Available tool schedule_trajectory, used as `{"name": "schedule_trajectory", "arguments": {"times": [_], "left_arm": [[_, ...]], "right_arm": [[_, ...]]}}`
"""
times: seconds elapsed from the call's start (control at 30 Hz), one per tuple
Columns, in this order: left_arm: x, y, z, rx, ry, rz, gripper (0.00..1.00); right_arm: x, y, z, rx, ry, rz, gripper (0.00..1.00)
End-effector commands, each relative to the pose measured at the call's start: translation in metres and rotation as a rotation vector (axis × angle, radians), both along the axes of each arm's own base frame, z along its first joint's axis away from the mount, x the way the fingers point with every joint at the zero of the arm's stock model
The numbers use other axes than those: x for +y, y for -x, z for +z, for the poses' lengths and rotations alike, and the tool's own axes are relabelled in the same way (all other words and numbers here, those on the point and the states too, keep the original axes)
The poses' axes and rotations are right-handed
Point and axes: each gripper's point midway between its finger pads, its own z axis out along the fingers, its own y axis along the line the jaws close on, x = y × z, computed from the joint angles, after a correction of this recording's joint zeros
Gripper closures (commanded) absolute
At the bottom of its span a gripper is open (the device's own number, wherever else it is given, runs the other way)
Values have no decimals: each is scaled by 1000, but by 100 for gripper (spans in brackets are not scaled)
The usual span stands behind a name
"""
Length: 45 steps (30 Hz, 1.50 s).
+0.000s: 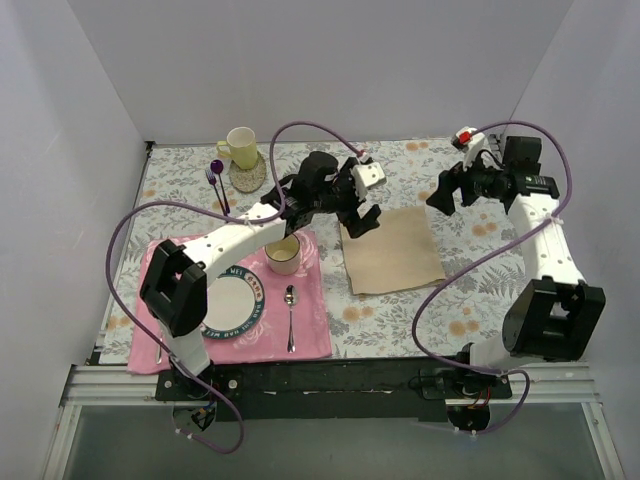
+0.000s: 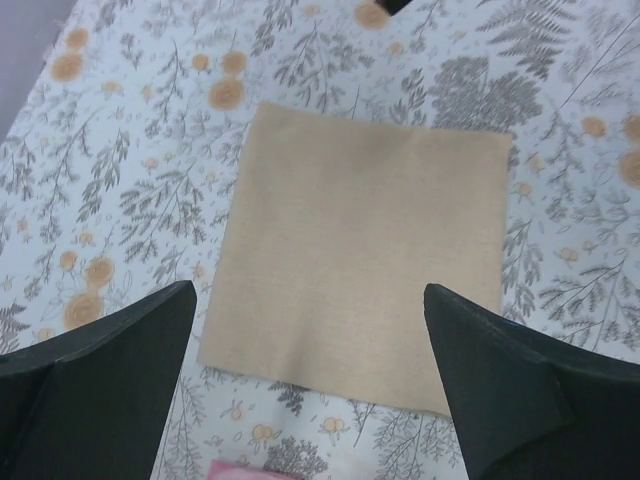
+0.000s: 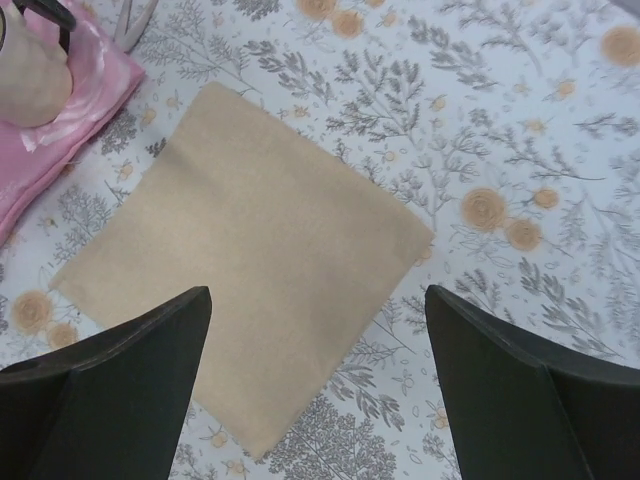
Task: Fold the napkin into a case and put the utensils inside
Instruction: Smooth out the square-folded napkin at the center of the board.
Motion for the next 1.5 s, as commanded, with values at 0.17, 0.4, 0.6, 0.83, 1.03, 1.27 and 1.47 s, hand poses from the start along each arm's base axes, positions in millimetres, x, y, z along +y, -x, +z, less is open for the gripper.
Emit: {"name": "schedule_trajectory", "arguments": {"times": [0.17, 0.4, 0.6, 0.83, 1.03, 1.27, 1.47], "left_arm": [[37, -36, -122, 218, -276, 70, 6], [43, -24, -183, 239, -425, 13, 55], [55, 15, -209, 235, -510, -86, 63], [57, 71, -200, 235, -535, -213, 68], [53, 90, -157, 234, -443, -258, 67], [45, 73, -124, 187, -362, -209, 62], [27, 47, -141, 237, -354, -117, 62]], "right_arm": [[7, 50, -130, 548, 63, 6, 29], [-7, 61, -184, 683, 142, -62, 58], [-25, 61, -222, 728, 245, -93, 67], [-2, 49, -209, 639, 214, 41, 67], [24, 68, -173, 606, 161, 188, 65], [24, 71, -126, 572, 127, 176, 63], [0, 77, -154, 629, 157, 98, 65]]}}
